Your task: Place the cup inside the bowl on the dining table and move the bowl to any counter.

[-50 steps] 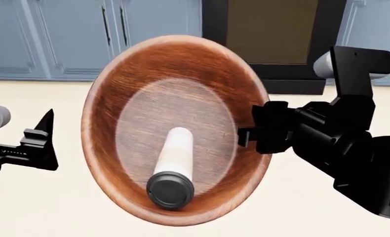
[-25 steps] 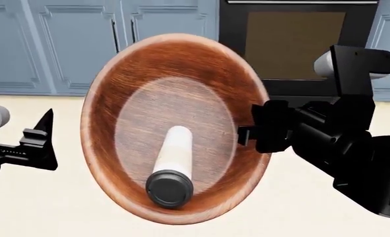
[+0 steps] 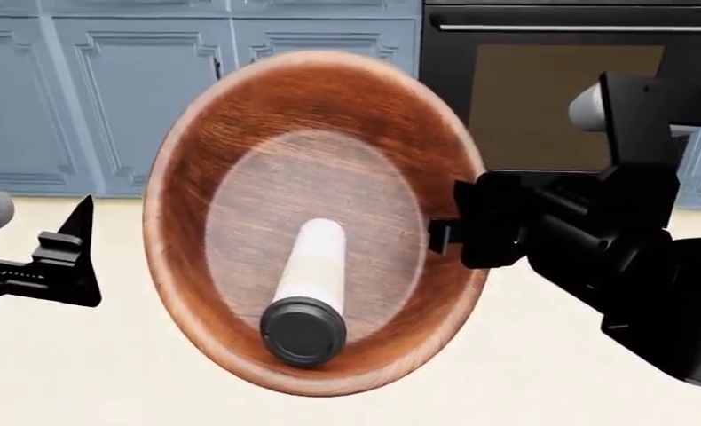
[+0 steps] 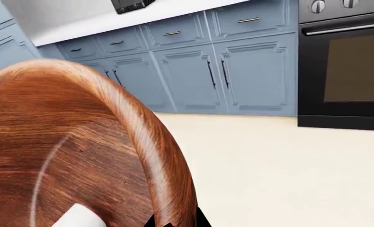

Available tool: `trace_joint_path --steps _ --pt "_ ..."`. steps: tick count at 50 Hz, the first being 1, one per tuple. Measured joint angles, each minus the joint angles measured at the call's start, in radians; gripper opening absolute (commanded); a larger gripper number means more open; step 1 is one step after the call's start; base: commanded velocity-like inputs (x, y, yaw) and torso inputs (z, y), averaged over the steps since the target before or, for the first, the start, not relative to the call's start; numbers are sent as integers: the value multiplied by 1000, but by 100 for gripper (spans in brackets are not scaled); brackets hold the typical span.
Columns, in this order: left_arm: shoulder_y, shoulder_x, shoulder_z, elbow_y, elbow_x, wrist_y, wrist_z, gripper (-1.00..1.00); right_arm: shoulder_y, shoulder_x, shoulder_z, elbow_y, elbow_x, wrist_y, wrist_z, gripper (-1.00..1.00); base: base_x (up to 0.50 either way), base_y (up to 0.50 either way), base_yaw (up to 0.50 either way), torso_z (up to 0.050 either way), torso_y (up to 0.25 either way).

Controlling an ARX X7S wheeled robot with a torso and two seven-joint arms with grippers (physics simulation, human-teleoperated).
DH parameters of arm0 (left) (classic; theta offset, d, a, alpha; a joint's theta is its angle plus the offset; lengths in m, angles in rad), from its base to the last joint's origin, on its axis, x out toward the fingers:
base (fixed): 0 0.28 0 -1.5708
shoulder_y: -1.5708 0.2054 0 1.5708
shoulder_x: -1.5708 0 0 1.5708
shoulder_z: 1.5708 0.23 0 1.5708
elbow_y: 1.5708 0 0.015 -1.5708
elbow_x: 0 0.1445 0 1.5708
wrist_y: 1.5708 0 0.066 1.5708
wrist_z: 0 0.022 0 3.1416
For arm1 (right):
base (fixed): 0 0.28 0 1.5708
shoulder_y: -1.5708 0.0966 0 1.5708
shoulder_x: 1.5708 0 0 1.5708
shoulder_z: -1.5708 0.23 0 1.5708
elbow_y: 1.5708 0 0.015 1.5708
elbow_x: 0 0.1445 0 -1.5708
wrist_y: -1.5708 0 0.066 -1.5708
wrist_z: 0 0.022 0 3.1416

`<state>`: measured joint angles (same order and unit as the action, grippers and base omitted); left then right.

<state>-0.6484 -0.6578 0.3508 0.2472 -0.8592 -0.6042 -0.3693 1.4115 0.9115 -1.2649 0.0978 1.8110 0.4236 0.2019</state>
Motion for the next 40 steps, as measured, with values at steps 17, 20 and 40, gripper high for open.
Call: trace_joint_path --steps 17,20,40 --pt "0 0 0 4 -3 2 -1 100 5 5 11 -7 4 -2 6 -100 402 -118 0 1 2" --pt "0 0 0 5 -4 1 -2 100 6 4 12 -6 4 -2 6 -100 406 -131 0 0 0" --pt "8 -4 -6 1 -9 10 1 100 15 -5 16 -2 1 7 6 -100 467 -132 0 0 2"
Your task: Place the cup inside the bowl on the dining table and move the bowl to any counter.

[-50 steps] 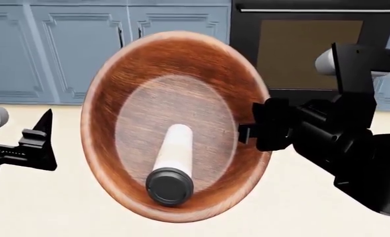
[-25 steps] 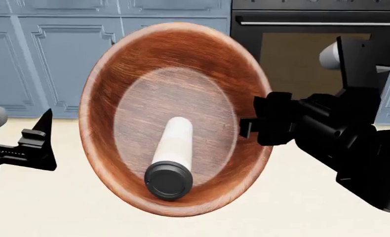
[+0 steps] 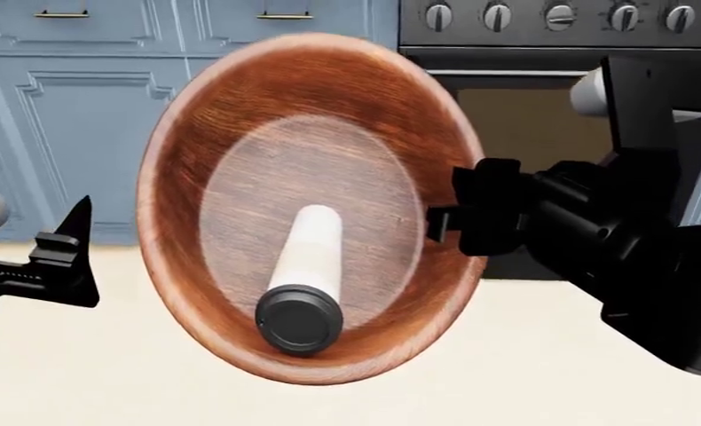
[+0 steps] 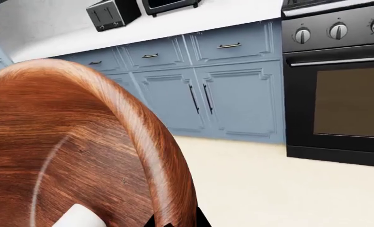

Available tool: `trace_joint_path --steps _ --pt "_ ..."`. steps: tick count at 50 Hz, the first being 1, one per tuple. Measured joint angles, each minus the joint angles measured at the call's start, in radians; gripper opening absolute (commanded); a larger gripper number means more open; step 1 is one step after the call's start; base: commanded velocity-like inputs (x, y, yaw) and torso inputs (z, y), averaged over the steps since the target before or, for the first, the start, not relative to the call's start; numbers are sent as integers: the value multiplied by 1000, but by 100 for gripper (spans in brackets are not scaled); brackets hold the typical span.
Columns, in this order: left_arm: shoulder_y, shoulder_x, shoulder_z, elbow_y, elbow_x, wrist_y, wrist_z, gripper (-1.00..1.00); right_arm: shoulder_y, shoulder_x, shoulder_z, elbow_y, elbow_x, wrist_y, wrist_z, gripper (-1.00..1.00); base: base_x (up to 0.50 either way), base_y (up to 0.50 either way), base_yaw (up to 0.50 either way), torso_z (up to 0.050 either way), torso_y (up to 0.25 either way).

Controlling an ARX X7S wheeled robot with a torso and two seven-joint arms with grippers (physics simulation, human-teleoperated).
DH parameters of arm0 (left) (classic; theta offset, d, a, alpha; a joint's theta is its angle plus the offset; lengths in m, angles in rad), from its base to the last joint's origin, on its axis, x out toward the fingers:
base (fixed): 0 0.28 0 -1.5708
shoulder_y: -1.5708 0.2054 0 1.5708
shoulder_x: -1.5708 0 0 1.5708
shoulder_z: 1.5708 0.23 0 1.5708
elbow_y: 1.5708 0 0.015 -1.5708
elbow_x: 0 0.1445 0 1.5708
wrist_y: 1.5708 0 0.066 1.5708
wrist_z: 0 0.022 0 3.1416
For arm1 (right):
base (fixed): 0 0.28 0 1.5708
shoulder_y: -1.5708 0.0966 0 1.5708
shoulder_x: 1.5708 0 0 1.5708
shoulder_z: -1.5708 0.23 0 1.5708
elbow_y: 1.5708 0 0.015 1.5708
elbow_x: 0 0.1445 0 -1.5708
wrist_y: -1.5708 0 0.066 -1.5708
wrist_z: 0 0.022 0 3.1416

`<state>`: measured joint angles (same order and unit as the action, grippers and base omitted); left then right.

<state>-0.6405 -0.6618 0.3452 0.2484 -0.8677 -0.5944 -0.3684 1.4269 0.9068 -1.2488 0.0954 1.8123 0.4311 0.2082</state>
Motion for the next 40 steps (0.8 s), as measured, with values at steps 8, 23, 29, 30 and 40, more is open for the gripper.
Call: trace_joint_path --steps 8,23,29,30,40 --pt "2 -2 -1 -1 -2 3 2 100 1 -1 -1 -1 -7 4 -2 -100 500 -59 0 0 3" --pt "3 3 3 -4 2 6 0 100 -1 -6 -4 3 -19 7 -1 -100 500 49 0 1 1" --pt "5 3 3 -5 3 8 0 100 0 -7 -3 4 -21 8 -1 -100 499 139 0 0 2" --pt "5 3 3 -5 3 9 0 100 0 -7 -3 5 -21 8 -1 -100 499 144 0 0 10" --pt "9 0 1 -4 1 11 0 100 -4 -9 -2 7 -23 7 -2 -100 499 225 0 0 1"
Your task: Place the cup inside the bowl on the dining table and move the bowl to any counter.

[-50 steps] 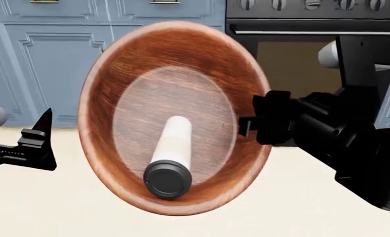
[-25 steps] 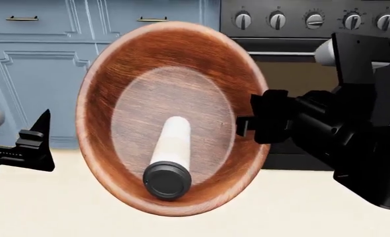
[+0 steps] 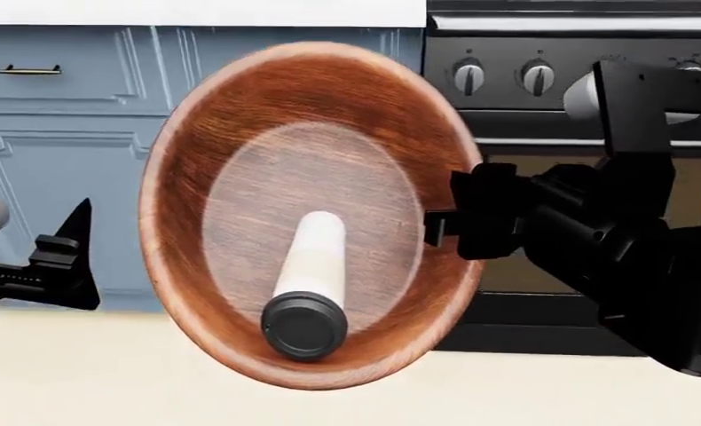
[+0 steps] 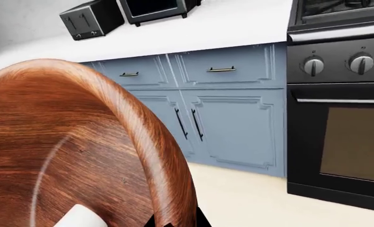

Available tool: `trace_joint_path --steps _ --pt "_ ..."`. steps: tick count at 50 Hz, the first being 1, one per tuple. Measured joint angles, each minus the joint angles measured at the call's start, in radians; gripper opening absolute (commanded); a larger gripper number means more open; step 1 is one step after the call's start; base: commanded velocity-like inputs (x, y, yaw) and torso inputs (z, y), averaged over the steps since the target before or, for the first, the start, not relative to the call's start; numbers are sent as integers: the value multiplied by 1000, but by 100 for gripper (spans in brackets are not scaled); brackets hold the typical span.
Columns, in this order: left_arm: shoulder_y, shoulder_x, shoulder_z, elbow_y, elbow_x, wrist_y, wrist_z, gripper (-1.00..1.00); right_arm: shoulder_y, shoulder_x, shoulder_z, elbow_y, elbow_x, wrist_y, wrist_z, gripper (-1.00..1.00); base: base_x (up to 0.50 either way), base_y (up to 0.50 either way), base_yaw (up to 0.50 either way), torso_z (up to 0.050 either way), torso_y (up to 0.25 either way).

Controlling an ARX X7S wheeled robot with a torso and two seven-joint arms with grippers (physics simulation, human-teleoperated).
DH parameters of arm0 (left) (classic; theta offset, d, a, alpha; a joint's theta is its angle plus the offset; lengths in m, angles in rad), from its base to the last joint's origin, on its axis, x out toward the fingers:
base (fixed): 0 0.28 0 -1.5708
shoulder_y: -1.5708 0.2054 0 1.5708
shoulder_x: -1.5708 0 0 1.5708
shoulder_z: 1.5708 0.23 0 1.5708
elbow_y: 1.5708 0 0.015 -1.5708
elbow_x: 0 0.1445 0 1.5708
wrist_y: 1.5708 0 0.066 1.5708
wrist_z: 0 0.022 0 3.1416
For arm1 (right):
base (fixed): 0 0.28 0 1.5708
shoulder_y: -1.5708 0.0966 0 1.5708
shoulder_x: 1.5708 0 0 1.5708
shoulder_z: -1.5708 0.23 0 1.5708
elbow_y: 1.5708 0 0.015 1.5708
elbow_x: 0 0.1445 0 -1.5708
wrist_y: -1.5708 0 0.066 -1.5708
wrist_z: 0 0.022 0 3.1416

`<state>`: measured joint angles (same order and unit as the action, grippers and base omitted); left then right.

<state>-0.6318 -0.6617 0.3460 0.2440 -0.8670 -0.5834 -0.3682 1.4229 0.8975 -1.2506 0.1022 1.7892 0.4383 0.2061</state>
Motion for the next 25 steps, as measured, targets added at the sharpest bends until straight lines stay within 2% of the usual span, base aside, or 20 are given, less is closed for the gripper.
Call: trace_joint_path --steps 25 --pt "4 -11 -9 11 -8 2 -4 100 -5 12 8 -12 11 4 7 -100 498 238 0 0 2"
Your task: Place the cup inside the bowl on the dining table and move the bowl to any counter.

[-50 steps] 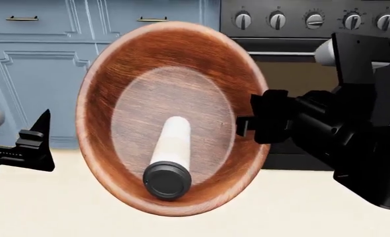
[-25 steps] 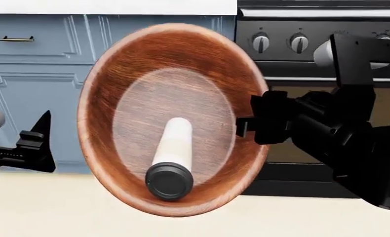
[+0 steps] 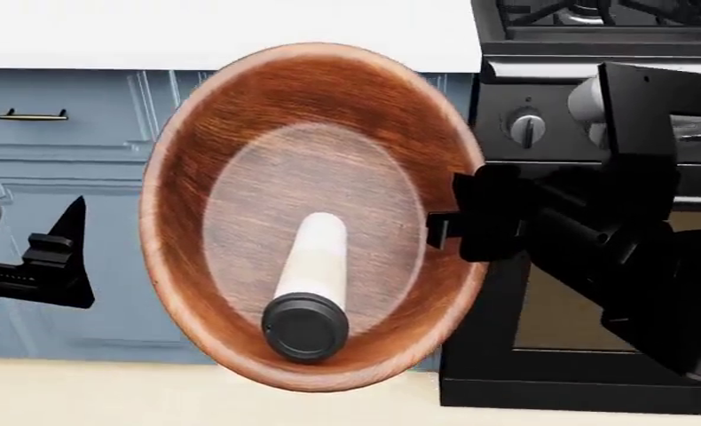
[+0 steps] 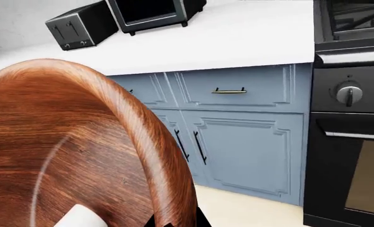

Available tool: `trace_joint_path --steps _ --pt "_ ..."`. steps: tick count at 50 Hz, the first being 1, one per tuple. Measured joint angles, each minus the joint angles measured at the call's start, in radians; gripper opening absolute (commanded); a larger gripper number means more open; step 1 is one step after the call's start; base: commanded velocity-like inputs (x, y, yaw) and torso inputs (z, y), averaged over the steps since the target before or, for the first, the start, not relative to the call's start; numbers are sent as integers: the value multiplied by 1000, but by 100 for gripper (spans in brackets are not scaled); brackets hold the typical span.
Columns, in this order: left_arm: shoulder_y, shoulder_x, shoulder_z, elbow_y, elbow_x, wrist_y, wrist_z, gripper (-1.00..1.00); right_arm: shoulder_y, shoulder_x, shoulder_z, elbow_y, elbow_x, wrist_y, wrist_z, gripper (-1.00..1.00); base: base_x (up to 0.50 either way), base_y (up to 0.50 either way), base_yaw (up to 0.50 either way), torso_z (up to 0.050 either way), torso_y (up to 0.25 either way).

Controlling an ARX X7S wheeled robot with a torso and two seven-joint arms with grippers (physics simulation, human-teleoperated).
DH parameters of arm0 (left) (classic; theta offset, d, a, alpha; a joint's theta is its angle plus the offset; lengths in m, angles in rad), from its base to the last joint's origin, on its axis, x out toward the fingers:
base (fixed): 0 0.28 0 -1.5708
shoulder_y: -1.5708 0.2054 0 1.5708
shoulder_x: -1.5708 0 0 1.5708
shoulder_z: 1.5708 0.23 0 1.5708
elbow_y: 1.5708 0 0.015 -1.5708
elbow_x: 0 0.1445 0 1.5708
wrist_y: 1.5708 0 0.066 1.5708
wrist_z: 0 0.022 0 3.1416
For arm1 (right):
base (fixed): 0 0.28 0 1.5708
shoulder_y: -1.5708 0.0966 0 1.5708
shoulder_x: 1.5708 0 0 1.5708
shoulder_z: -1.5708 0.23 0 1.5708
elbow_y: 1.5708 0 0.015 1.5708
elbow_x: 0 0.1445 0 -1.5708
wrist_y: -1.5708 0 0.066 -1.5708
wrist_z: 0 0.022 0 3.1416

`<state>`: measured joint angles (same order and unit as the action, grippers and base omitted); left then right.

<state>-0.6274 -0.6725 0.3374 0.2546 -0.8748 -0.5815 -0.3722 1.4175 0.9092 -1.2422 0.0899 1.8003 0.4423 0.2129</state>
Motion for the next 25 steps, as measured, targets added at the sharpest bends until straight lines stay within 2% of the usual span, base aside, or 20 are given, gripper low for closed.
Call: trace_joint_path --steps 7,25 --pt "0 -5 -4 7 -3 -2 -3 100 -1 4 5 -5 6 -2 1 -100 499 206 0 1 1" --pt "-20 -14 -15 42 -25 -21 -24 100 2 11 17 -2 20 0 8 -100 500 3 0 0 2"
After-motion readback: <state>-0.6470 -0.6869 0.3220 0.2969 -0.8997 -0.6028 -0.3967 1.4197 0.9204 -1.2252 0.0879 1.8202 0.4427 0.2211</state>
